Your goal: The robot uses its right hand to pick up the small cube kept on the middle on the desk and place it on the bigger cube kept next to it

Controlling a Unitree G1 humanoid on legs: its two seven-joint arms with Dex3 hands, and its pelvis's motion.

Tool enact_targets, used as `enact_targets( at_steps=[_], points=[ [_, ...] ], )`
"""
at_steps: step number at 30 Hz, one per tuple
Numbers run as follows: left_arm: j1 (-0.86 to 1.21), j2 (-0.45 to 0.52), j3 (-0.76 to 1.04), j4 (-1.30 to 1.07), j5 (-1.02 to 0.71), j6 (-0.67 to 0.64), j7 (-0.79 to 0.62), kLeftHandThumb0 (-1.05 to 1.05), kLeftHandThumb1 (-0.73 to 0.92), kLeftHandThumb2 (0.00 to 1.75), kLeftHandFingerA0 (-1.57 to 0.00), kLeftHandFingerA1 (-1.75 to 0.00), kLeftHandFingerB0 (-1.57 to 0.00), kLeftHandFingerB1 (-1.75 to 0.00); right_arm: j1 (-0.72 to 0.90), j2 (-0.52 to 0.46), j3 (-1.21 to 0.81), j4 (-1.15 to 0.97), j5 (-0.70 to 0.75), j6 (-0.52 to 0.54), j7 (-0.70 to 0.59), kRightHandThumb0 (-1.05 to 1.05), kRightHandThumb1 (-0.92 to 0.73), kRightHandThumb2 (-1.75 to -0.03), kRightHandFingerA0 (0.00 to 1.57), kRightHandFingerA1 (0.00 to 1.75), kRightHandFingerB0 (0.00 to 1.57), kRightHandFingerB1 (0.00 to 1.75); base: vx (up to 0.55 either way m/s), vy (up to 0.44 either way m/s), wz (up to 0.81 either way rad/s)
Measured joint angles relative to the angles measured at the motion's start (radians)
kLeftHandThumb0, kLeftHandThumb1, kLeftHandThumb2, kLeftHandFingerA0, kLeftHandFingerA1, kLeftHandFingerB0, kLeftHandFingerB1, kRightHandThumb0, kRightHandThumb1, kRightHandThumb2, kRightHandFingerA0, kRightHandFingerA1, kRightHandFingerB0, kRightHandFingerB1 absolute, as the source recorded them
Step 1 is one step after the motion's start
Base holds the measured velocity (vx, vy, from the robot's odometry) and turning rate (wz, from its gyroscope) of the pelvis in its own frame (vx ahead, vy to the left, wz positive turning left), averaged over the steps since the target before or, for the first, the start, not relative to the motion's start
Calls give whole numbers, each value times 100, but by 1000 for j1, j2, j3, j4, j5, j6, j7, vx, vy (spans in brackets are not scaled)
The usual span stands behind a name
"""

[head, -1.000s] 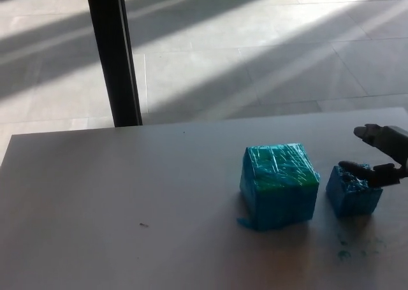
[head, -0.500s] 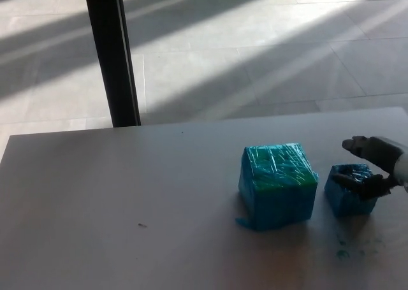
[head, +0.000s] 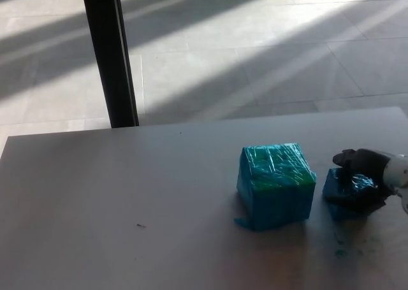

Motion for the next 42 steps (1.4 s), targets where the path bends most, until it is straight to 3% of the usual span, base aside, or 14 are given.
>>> enact_targets(
  at_steps=[3,6,9,10,13,15,16,19,22,23,31,32,33,42],
  points=[
    [0,1,-4,2,2,0,0,-27,-23,77,-73,-98,-118,-118,-4,-3,58,0,-42,-21,-15,-19,-45,-56,35,102,0,17,0,0,0],
    [1,1,-10,2,3,-1,0,-105,14,116,-33,-174,-74,-139,-4,-9,106,-1,-81,-41,-30,-17,-43,-56,31,80,0,29,0,0,0],
    [1,1,-13,2,4,-1,0,-57,-12,101,-41,-168,-96,-147,-4,-16,164,-9,-120,-50,-53,-25,-52,-69,44,90,6,24,0,0,0],
    [1,1,-13,2,3,-1,0,-28,-21,78,-72,-98,-116,-117,-4,-20,185,-15,-134,-51,-63,-25,-58,-71,43,96,7,21,0,0,0],
    [1,1,-14,2,3,-1,0,-105,12,112,-30,-173,-80,-135,-5,-31,249,-28,-176,-49,-95,-22,-63,-64,42,110,2,36,0,0,0],
    [0,1,-14,2,3,-1,-1,-105,13,111,-28,-175,-74,-133,-4,-36,276,-32,-196,-49,-115,-27,-67,-70,65,143,10,17,0,0,0],
    [1,1,-15,2,3,-1,-1,-27,-25,75,-72,-99,-118,-119,-3,-39,295,-31,-211,-50,-133,-28,-70,-67,63,152,2,37,0,0,0],
    [4,1,-17,0,3,-3,-5,-43,-22,90,-47,-158,-100,-144,7,-48,336,-31,-246,-56,-184,-38,-70,-79,78,142,35,43,0,0,0],
    [7,1,-17,1,3,-4,-6,-27,-24,75,-72,-98,-116,-118,26,-67,360,-32,-279,-83,-254,-31,-69,-62,70,160,67,65,0,0,0],
    [9,1,-18,1,3,-6,-7,-105,20,112,-26,-175,-80,-132,34,-78,367,-33,-292,-98,-283,-34,-66,-61,73,163,73,69,0,0,0],
    [13,1,-21,1,3,-8,-14,-48,-17,93,-48,-158,-94,-149,65,-109,356,-41,-325,-184,-446,-35,-79,-68,78,161,75,74,0,0,0],
    [12,1,-22,1,3,-8,-14,-27,-24,76,-76,-100,-116,-118,69,-111,351,-41,-326,-194,-463,-36,-78,-68,78,161,74,79,0,0,0],
    [12,1,-22,1,3,-9,-15,-105,24,113,-25,-173,-75,-122,76,-113,343,-40,-327,-207,-484,-31,-73,-68,79,157,75,64,0,0,0],
    [21,1,-28,0,4,-11,-15,-44,-22,90,-49,-159,-100,-143,150,-115,201,-27,-319,-314,-641,-26,-64,-74,88,159,84,71,0,0,0]
  ],
)
